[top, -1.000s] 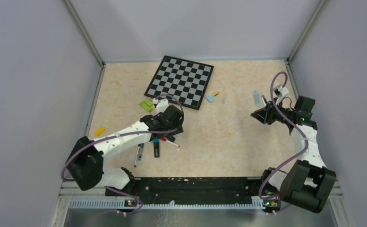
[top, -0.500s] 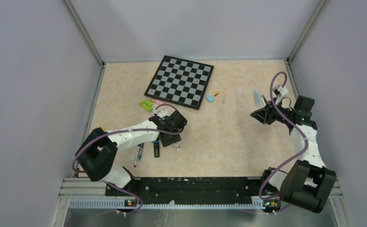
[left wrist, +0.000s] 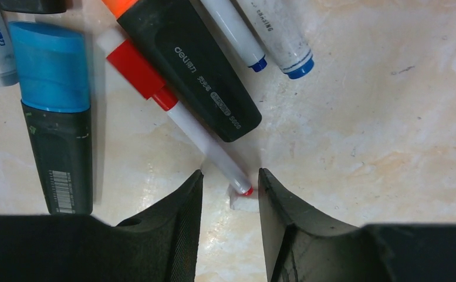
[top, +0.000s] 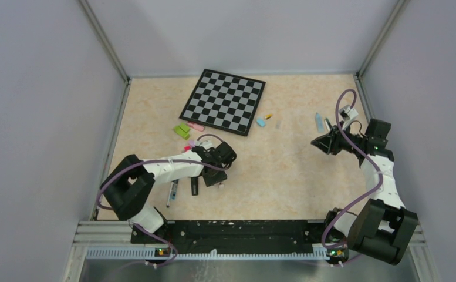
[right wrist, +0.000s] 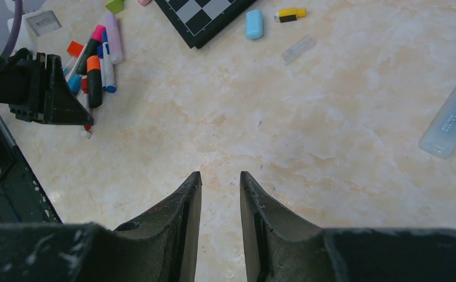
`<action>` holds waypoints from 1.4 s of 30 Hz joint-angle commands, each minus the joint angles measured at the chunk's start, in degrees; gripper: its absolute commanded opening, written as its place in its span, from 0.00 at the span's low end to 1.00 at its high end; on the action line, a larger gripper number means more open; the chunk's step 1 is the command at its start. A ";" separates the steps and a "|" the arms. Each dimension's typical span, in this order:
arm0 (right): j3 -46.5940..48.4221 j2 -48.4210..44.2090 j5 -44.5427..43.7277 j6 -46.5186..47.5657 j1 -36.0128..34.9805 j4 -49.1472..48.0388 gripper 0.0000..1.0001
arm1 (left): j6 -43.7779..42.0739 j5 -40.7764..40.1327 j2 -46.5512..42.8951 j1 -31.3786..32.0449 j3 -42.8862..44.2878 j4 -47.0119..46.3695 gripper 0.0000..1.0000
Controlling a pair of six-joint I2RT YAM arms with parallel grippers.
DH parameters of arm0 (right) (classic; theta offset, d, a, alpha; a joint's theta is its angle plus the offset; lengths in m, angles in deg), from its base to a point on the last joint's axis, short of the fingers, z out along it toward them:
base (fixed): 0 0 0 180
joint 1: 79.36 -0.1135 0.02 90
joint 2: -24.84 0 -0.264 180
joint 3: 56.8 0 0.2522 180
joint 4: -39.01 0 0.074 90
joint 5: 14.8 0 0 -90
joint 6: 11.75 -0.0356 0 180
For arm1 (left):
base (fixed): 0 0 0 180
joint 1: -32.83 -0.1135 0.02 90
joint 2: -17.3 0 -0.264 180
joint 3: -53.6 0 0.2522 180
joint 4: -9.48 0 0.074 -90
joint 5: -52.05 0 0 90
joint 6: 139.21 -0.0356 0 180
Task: Open the pen caps
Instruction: Pick up the pen from the center of the board.
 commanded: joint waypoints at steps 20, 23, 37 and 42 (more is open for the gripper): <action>3.06 -1.60 1.06 1.31 -0.71 -0.24 0.30 | 2.24 -2.20 1.82 0.35 0.33 3.75 0.09; 3.06 -1.62 1.01 1.33 -0.73 -0.19 0.29 | 2.48 -3.01 -0.70 0.66 -0.09 4.30 0.06; 2.22 -0.84 4.10 1.61 -1.43 -0.26 0.29 | -12.93 1.63 -13.70 2.00 -1.30 -6.13 0.00; 0.34 0.56 10.72 -2.44 -6.82 -4.11 0.30 | -28.41 16.17 -21.81 2.00 -10.83 -39.47 0.00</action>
